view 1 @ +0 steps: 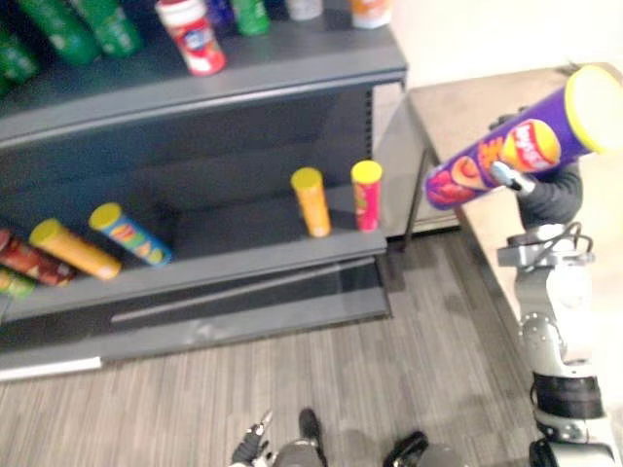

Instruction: Put the gum and the chips on the shelf.

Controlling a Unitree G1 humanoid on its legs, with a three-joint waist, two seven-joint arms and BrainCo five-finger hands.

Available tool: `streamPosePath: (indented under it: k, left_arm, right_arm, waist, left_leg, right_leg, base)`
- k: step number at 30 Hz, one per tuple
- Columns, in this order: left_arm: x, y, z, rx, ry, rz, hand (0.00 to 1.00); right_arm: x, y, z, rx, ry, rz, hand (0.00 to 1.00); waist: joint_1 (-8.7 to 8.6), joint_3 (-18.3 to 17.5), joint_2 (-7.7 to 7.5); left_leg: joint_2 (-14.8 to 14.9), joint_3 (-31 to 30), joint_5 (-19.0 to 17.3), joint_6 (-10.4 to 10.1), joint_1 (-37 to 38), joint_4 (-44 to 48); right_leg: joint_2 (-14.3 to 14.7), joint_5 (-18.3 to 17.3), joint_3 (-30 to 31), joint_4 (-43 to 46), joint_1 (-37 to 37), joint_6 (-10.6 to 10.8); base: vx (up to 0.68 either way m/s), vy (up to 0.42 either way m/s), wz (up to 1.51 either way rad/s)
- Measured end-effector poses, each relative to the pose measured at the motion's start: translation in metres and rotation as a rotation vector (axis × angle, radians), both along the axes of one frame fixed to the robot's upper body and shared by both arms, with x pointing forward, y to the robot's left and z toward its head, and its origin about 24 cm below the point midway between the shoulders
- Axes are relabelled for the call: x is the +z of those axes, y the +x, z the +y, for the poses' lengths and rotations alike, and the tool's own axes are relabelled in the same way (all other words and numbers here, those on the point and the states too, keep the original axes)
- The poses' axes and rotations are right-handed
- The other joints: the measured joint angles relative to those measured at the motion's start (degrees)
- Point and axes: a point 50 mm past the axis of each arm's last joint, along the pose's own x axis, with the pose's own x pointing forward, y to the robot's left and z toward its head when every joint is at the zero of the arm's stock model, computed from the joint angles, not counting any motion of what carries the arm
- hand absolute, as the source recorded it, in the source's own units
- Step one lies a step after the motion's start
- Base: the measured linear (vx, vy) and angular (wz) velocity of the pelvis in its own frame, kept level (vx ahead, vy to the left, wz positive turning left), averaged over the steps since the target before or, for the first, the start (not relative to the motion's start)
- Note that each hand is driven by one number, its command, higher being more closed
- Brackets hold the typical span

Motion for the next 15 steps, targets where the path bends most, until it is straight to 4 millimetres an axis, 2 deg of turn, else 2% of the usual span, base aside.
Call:
streamPosePath:
  k: [1, 3, 4, 5, 7, 9, 11, 15]
  left_arm:
    - [0.0, -0.001, -0.001, -0.001, -0.002, 0.004, 0.0]
    - [-0.001, -0.003, 0.0, -0.019, 0.008, 0.016, 0.0]
    - [-0.001, -0.003, 0.0, -0.026, 0.013, 0.016, 0.0]
    - [0.0, 0.0, 0.005, -0.029, 0.026, 0.009, 0.0]
    - [0.002, 0.002, 0.01, -0.037, 0.04, 0.005, 0.0]
    - [0.002, -0.001, 0.013, -0.042, 0.051, 0.015, 0.0]
    - [0.001, -0.005, 0.015, -0.041, 0.052, 0.026, 0.0]
    - [-0.001, -0.015, 0.015, -0.038, 0.047, 0.047, 0.0]
  right_arm:
    - [-0.003, -0.001, -0.004, -0.021, 0.006, 0.012, 1.0]
    - [-0.008, -0.003, -0.008, -0.049, 0.021, 0.03, 1.0]
    - [-0.009, -0.004, -0.01, -0.056, 0.026, 0.033, 1.0]
    - [-0.013, -0.004, -0.01, -0.074, 0.045, 0.041, 1.0]
    - [-0.016, -0.006, -0.009, -0.091, 0.05, 0.051, 1.0]
    - [-0.014, -0.009, -0.009, -0.114, 0.028, 0.038, 1.0]
    - [-0.013, -0.012, -0.009, -0.127, 0.026, 0.032, 1.0]
    - [-0.014, -0.012, -0.008, -0.143, 0.005, 0.035, 1.0]
  waist:
    - [-0.04, -0.4, 0.93]
    - [0.02, -0.4, 1.28]
    - [0.06, -0.3, 1.14]
    - [0.2, 0.4, -0.16]
    - [0.43, 0.5, -1.1]
    - [0.71, 0.7, -1.07]
    - [1.68, 0.8, -0.79]
    - [1.76, 1.3, -0.41]
  left_leg:
    - [0.2, 0.1, -0.5, -0.9, 1.6, -2.1]
    - [0.0, 0.4, -1.6, -2.6, 3.3, -7.0]
    - [-0.2, 0.7, -2.2, -2.2, 3.5, -7.5]
    - [-1.3, 0.7, -2.2, -1.9, 3.5, -7.6]
    - [-3.0, 0.4, -2.4, -0.4, 3.4, -7.5]
    - [-4.7, -0.4, -2.9, 0.5, 3.5, -7.5]
    - [-5.1, 0.0, -3.4, 1.2, 3.7, -7.6]
    - [-5.1, 0.0, -3.1, 1.1, 4.4, -8.6]
  right_leg:
    - [0.0, 0.4, -0.7, 0.1, 0.0, 0.1]
    - [0.0, 2.1, -2.0, 0.1, -0.3, 0.3]
    - [-0.1, 2.6, -2.3, 0.1, -0.3, 0.4]
    - [-1.1, 4.0, -2.3, -0.2, -0.1, 0.8]
    - [-2.2, 5.9, -2.1, -1.2, 0.6, 1.5]
    - [-2.5, 8.0, -0.8, -3.3, 1.2, 2.6]
    - [-1.7, 9.2, 1.0, -5.5, 1.4, 3.3]
    - [-0.2, 10.1, 2.5, -7.8, 2.3, 3.6]
  base:
    - [-0.08, 0.094, 0.53]
    - [-0.13, 0.174, 0.3]
    - [-0.14, 0.185, 0.24]
    - [-0.13, 0.2, 0.21]
    - [-0.12, 0.203, 0.21]
    - [-0.09, 0.204, 0.14]
    - [-0.07, 0.15, -0.08]
    - [-0.04, 0.089, -0.03]
